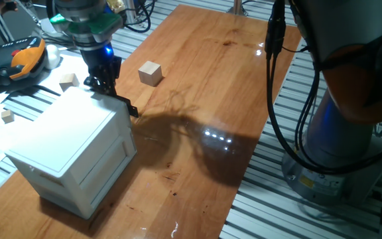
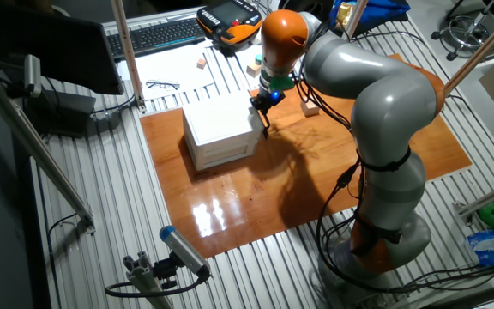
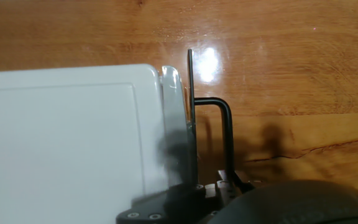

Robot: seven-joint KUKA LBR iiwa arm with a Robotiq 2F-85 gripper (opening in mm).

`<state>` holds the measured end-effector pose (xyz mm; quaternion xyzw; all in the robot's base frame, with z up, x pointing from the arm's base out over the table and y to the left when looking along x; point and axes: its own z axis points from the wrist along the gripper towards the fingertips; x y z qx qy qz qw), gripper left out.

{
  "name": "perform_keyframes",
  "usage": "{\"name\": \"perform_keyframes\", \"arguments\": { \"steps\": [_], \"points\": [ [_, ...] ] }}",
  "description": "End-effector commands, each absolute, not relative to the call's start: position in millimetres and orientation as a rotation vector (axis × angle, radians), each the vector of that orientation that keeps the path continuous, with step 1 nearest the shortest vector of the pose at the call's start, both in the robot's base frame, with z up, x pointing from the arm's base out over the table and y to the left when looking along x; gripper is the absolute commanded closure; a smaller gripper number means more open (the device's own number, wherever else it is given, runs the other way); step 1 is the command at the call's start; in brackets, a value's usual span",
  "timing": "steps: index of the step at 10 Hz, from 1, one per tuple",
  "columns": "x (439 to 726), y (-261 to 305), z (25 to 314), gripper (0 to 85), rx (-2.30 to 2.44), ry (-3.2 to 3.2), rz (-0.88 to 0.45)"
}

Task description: Put things in the drawer

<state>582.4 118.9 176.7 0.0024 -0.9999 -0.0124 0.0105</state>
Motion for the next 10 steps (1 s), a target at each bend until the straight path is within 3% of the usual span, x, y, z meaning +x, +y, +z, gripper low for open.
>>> {"name": "perform_keyframes", "arguments": {
  "steps": [1,10],
  "points": [
    [582.8,118.1,178.4,85.0,0.013,-3.122,-0.038],
    [581.0,104.6,177.3,85.0,0.030,-3.130,-0.022]
  ]
}}
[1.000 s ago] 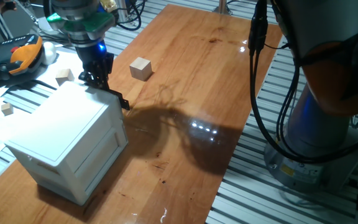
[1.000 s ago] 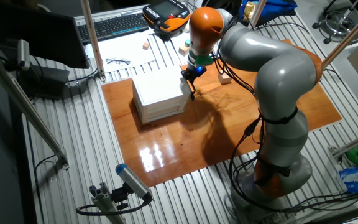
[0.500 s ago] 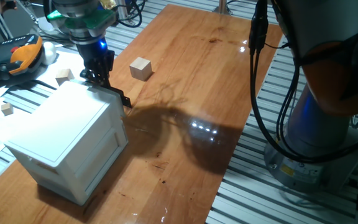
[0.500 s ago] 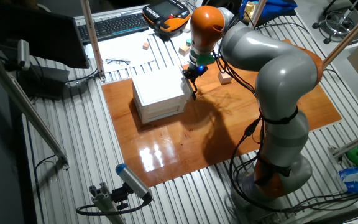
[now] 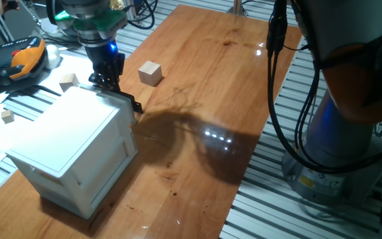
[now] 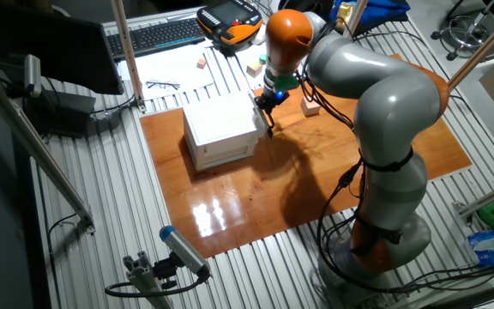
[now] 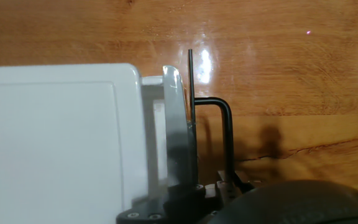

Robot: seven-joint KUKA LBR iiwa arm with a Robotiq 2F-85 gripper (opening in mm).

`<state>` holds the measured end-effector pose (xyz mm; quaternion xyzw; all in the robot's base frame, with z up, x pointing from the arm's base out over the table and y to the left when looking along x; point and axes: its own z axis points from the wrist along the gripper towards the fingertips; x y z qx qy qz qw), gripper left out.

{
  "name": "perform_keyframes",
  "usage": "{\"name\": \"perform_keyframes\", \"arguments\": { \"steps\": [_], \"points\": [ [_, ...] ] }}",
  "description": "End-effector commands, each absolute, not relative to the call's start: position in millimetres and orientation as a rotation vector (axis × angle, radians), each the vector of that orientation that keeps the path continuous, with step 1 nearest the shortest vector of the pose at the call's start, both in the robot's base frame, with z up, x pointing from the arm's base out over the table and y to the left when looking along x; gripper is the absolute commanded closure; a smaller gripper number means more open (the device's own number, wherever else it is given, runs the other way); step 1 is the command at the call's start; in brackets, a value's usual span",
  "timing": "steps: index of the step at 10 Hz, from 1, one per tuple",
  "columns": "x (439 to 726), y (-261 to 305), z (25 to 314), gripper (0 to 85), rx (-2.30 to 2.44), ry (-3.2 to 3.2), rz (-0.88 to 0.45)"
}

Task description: Put things in the drawer

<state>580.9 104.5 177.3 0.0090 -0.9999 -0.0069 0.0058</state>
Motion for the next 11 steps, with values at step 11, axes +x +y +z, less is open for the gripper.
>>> {"name": "perform_keyframes", "arguments": {
  "steps": [11],
  "points": [
    [581.6,86.8,178.3,85.0,0.054,-3.137,-0.027]
  ]
}}
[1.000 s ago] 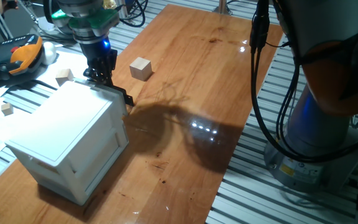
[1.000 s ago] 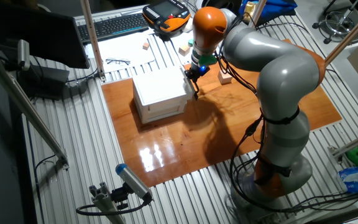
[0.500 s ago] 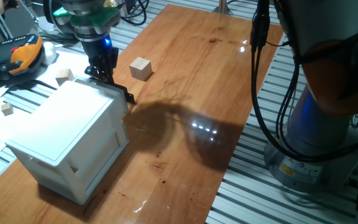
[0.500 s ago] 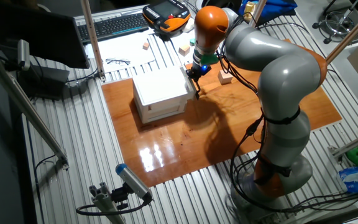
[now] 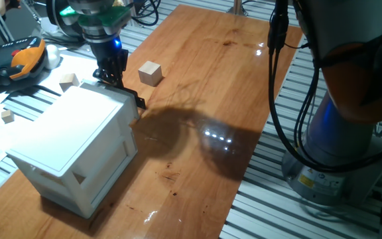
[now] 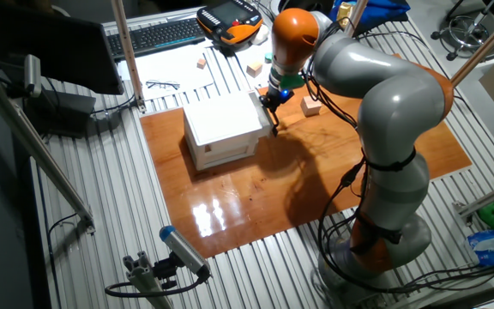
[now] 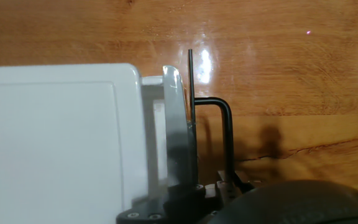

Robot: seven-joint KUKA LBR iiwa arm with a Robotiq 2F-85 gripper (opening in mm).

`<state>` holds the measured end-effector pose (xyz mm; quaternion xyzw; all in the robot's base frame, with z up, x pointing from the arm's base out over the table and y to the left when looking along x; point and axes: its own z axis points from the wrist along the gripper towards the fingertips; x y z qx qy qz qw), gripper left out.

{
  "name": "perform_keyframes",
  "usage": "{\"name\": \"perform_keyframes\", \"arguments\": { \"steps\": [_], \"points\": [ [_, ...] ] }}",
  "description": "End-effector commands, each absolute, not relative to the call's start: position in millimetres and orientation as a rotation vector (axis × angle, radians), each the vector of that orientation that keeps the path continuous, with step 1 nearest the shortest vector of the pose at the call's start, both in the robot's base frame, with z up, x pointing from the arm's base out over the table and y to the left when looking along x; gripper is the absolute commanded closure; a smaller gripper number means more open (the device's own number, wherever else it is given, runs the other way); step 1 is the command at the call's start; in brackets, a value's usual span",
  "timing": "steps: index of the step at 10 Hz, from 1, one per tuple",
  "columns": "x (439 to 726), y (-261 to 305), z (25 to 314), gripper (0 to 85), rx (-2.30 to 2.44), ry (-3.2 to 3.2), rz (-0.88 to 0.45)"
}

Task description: Put things in the drawer

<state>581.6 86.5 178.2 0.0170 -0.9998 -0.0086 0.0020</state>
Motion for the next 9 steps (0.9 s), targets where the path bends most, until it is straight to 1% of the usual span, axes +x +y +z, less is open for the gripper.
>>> {"name": "perform_keyframes", "arguments": {
  "steps": [1,9],
  "points": [
    [581.4,85.9,177.9,85.0,0.054,-3.137,-0.029],
    [581.2,75.7,177.8,85.0,0.064,-3.140,-0.024]
  ]
}}
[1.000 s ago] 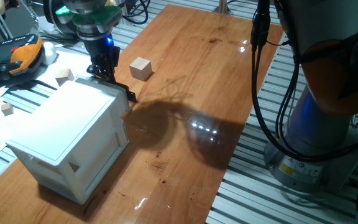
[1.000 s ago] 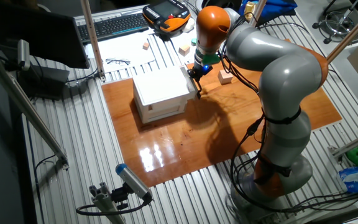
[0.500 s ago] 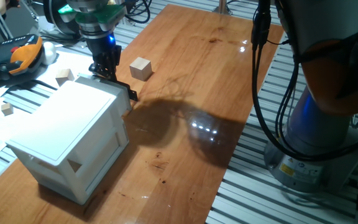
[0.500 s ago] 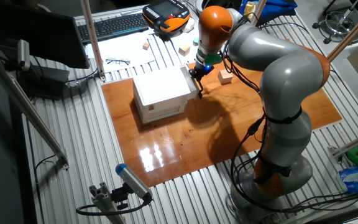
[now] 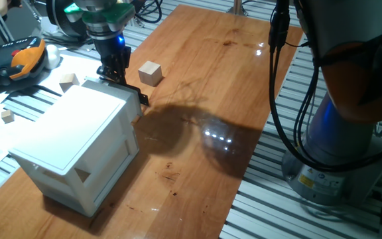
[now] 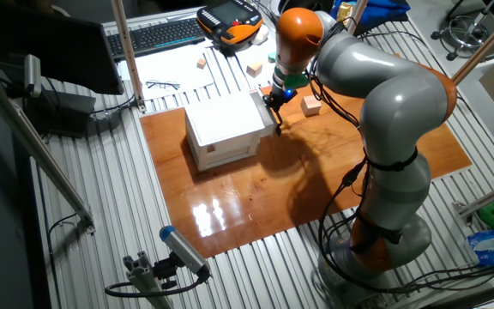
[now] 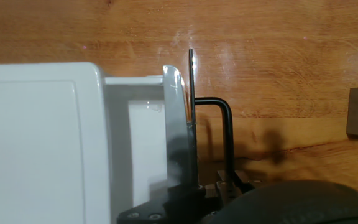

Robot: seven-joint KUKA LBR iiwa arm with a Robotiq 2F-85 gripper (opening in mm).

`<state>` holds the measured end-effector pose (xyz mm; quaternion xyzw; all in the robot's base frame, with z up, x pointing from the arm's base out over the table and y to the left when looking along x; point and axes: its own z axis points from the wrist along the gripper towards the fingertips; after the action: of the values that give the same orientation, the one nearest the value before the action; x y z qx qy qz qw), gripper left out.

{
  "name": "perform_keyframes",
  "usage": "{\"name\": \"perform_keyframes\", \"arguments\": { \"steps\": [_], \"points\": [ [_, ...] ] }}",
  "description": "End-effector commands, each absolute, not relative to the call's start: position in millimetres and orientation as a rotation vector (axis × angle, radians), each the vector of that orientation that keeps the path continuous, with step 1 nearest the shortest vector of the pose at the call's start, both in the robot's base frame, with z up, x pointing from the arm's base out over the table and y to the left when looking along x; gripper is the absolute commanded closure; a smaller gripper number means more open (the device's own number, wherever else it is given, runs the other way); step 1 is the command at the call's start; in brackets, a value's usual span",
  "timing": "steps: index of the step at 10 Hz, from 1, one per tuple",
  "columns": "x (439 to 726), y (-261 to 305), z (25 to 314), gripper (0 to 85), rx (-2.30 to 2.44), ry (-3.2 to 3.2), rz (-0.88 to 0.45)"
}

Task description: Put things in the drawer

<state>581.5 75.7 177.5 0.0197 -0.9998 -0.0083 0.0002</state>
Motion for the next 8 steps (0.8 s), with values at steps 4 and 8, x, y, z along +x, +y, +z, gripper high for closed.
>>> {"name": "perform_keyframes", "arguments": {
  "steps": [4,8],
  "points": [
    [582.3,75.5,175.0,85.0,0.059,-3.143,-0.031],
    [582.8,70.9,173.9,85.0,0.061,-3.146,-0.026]
  ]
}}
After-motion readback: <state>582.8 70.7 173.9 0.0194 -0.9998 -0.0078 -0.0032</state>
